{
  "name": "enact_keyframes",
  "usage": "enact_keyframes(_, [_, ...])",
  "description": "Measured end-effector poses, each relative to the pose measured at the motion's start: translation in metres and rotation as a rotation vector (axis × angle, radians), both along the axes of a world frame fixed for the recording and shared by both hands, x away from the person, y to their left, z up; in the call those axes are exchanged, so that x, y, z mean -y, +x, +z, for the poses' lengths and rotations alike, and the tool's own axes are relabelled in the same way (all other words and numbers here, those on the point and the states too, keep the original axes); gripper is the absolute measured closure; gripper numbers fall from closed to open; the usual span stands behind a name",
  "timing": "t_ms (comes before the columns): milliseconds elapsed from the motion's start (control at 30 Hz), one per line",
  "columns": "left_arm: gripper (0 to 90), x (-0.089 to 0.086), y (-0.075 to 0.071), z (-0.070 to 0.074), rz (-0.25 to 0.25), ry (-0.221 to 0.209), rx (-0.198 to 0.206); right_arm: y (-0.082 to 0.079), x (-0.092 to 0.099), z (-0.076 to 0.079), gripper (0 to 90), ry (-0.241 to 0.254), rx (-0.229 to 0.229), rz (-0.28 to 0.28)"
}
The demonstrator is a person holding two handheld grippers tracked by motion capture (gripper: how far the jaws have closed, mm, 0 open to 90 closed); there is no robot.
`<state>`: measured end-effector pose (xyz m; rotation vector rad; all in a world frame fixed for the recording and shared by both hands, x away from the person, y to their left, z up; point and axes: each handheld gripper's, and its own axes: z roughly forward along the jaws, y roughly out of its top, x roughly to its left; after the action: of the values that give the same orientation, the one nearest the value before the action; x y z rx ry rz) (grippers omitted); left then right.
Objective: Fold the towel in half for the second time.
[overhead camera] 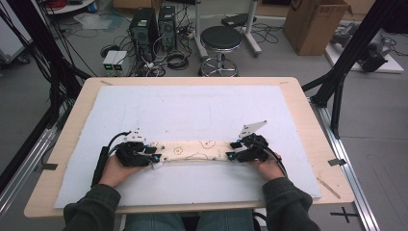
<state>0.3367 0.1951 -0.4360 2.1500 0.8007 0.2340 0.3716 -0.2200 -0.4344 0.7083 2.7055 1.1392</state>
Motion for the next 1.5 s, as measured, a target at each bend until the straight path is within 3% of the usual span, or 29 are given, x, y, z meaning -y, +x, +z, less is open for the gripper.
enact_keyframes(233, [55.9,0.002,-0.002,0.001,-0.007,0.008,0.006,-0.003,0.003,-0.004,51.4,0.024,0.022,-0.005])
enact_keyframes(300, [53.2,0.002,-0.005,0.005,0.012,0.01,0.032,-0.003,0.003,-0.003,49.3,0.029,0.009,-0.008])
enact_keyframes(333, [52.5,0.001,-0.006,0.008,0.022,-0.009,0.046,-0.003,0.003,-0.003,47.3,0.035,0.003,-0.004])
enact_keyframes(467, [50.5,-0.008,-0.006,0.017,0.066,-0.074,0.077,-0.003,0.012,0.004,44.5,0.116,-0.016,-0.028])
enact_keyframes(600, [47.8,-0.012,-0.003,0.017,0.11,-0.091,0.074,-0.001,0.02,0.013,42.7,0.18,-0.02,-0.061])
enact_keyframes(733, [45.9,-0.013,-0.001,0.016,0.16,-0.077,0.081,0.004,0.019,0.016,43.2,0.174,-0.006,-0.098])
enact_keyframes(800, [45.9,-0.013,0.002,0.015,0.183,-0.097,0.081,0.007,0.017,0.016,43.8,0.146,-0.008,-0.12])
enact_keyframes(1000, [47.5,-0.017,0.018,0.01,0.238,-0.146,0.023,0.02,0.013,0.022,45.5,0.14,-0.037,-0.155])
enact_keyframes(1233, [48.7,-0.016,0.028,0.001,0.26,-0.12,-0.024,0.038,0.01,0.007,47.7,0.118,-0.141,-0.176])
enact_keyframes(1333, [50.5,-0.017,0.031,-0.003,0.261,-0.121,-0.051,0.041,0.009,0.002,50.8,0.115,-0.172,-0.169])
enact_keyframes(1500, [60.0,-0.014,0.031,-0.006,0.212,-0.095,-0.072,0.043,0.007,-0.004,59.3,0.106,-0.209,-0.156])
